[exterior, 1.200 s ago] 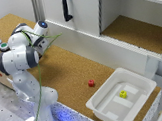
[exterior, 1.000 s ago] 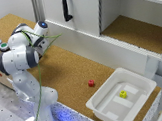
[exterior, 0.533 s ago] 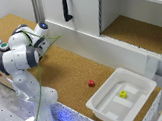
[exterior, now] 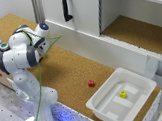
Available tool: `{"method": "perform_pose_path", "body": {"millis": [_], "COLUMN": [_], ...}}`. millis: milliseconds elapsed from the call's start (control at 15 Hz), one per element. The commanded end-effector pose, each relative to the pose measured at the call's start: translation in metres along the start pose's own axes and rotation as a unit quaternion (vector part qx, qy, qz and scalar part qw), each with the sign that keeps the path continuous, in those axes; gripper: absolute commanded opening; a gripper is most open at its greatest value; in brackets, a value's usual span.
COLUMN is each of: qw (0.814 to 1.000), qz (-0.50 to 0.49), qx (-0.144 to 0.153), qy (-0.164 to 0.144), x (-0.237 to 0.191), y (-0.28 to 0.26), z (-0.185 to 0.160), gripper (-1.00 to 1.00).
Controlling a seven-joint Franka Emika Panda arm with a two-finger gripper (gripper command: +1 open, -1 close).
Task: Grasp the drawer handle, then open it
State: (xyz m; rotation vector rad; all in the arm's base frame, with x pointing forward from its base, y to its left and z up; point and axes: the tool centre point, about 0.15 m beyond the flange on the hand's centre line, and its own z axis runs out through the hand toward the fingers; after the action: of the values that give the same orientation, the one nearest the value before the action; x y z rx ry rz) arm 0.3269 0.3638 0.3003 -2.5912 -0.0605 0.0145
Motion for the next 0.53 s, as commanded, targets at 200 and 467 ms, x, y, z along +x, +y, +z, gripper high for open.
{"method": "perform_pose_path", "body": {"millis": [200, 467], "qw": [0.999, 0.999], "qz": [0.013, 0.023], "qx": [0.018, 0.019], "qy": [0.025, 0.012], "x": [-0.006, -0.006], "y": [0.051, 0.079], "z": [-0.001, -0.003], "gripper": [-1.0, -1.0]}}
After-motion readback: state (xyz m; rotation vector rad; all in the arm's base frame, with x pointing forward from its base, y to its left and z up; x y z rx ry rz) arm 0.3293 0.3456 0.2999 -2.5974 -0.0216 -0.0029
